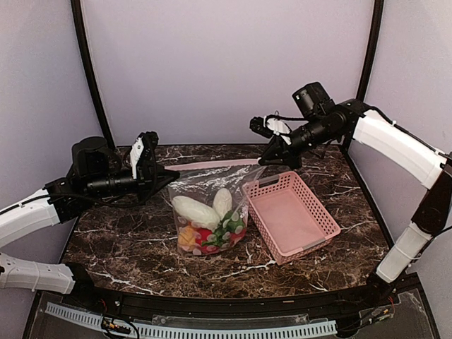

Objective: Place the food in the zip-top bag and seal the zipper
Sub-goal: Zip the zipper on the zipper food storage bag.

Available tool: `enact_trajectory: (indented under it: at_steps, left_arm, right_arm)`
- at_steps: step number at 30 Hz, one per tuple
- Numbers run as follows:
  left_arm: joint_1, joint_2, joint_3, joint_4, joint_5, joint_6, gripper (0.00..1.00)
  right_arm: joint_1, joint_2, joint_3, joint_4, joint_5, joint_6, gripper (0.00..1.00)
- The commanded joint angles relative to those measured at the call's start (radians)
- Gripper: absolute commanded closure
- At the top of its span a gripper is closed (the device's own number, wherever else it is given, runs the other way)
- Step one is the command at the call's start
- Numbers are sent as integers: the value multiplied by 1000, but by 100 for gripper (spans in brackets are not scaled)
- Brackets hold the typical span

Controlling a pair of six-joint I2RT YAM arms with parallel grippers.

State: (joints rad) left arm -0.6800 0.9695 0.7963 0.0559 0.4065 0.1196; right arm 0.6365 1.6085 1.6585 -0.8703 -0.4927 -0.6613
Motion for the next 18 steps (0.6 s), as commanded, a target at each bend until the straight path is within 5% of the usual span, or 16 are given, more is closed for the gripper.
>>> enact_trajectory:
  at_steps: [1,11,18]
  left_arm:
    - [14,-9,-25,10,-6,-9,99]
    - [30,10,-13,37,-38,-13,99]
    - [175,82,73,33,60,-16,99]
  right_arm:
    - [-44,-32,-18,-21,70,-4,100]
    - [-46,29,42,-10,54,-11,100]
    - [-50,116,178,1,19,-12,100]
